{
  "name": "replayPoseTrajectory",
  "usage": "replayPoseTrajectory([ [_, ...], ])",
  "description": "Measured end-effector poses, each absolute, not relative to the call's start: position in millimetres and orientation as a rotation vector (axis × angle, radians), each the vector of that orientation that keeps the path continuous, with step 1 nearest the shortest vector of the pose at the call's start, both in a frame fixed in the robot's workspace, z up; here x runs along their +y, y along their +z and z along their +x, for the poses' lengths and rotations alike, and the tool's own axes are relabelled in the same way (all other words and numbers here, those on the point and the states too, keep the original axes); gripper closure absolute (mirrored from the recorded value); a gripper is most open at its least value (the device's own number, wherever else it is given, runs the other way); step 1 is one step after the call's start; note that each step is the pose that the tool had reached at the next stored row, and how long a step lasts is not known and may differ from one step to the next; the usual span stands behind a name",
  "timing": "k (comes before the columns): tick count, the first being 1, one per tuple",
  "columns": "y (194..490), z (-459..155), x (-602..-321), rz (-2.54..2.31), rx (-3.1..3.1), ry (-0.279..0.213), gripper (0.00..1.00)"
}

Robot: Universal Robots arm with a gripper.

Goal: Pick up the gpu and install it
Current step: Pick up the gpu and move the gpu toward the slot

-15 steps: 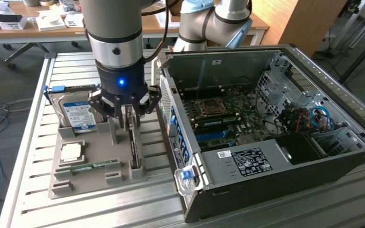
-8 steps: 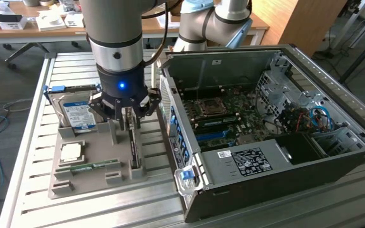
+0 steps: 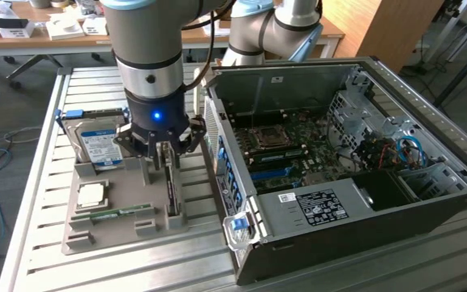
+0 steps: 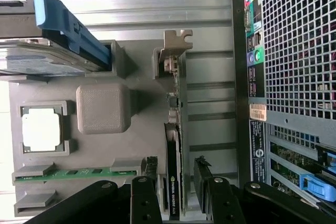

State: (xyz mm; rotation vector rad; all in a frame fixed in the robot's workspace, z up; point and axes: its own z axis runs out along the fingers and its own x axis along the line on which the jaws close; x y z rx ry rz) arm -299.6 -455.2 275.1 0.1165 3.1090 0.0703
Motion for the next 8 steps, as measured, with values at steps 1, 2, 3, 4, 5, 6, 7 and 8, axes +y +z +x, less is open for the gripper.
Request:
replayPoseTrajectory([
  [1,273,-300,-455,0.116,3.109,0.070,0.58],
  [2,271,-300,-455,0.117,3.109,0.070,0.58],
  [3,270,-300,-455,0.117,3.109,0.070,0.58],
  [4,268,-300,-455,0.116,3.109,0.070,0.58],
  [5,266,-300,-455,0.116,3.109,0.070,0.58],
  [6,264,-300,-455,0.117,3.109,0.070,0.58],
  [7,263,-300,-455,0.116,3.109,0.070,0.58],
  [8,262,-300,-455,0.116,3.109,0.070,0.58],
])
